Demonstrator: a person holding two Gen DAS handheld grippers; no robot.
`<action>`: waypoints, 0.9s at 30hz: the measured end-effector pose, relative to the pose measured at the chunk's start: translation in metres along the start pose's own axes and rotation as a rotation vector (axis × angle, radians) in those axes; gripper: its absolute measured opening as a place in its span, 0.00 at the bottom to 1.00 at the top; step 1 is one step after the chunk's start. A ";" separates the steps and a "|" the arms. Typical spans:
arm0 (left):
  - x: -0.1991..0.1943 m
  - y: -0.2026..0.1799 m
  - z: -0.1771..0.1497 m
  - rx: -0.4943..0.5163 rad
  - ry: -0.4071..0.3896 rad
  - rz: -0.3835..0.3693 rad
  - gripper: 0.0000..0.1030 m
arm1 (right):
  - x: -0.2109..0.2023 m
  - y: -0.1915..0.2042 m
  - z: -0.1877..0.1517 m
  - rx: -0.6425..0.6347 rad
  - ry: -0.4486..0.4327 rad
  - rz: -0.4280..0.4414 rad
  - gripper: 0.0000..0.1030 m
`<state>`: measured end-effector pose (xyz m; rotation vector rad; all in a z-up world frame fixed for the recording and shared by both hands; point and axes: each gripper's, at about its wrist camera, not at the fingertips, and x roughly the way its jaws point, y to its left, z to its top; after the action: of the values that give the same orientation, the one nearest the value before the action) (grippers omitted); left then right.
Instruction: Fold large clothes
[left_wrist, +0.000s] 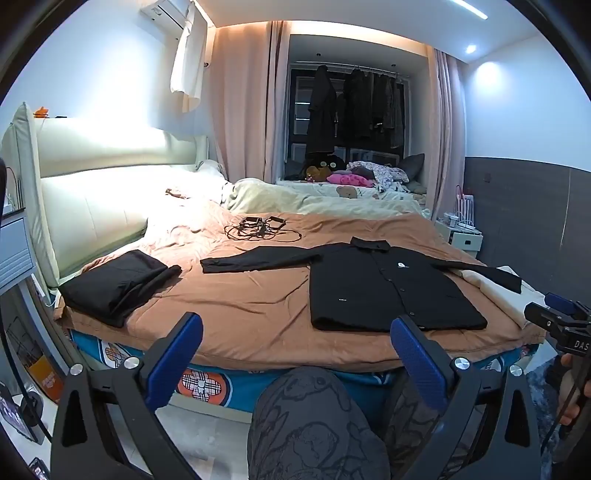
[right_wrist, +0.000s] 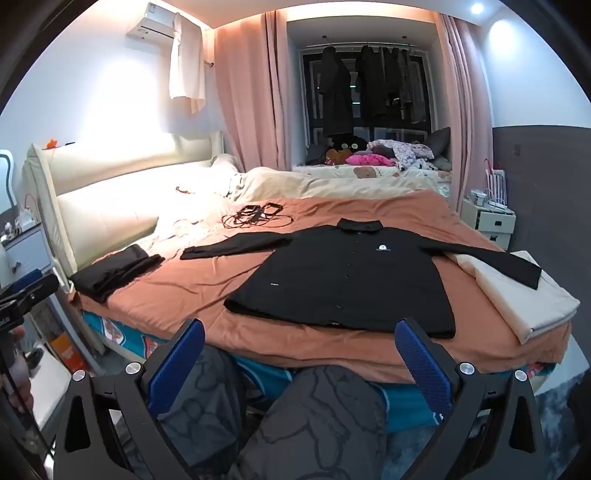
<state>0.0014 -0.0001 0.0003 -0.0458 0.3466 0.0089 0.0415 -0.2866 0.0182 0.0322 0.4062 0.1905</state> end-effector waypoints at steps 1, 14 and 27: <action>0.000 0.000 0.000 -0.002 -0.001 0.000 1.00 | 0.000 0.000 0.000 -0.002 0.001 -0.003 1.00; -0.021 -0.010 0.005 -0.009 -0.014 -0.009 1.00 | -0.019 -0.005 0.003 0.014 -0.009 -0.006 1.00; -0.031 -0.014 0.006 -0.009 -0.021 -0.012 1.00 | -0.024 -0.004 -0.005 0.019 -0.012 -0.012 1.00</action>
<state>-0.0257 -0.0136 0.0171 -0.0564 0.3257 -0.0015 0.0191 -0.2950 0.0226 0.0494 0.3960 0.1749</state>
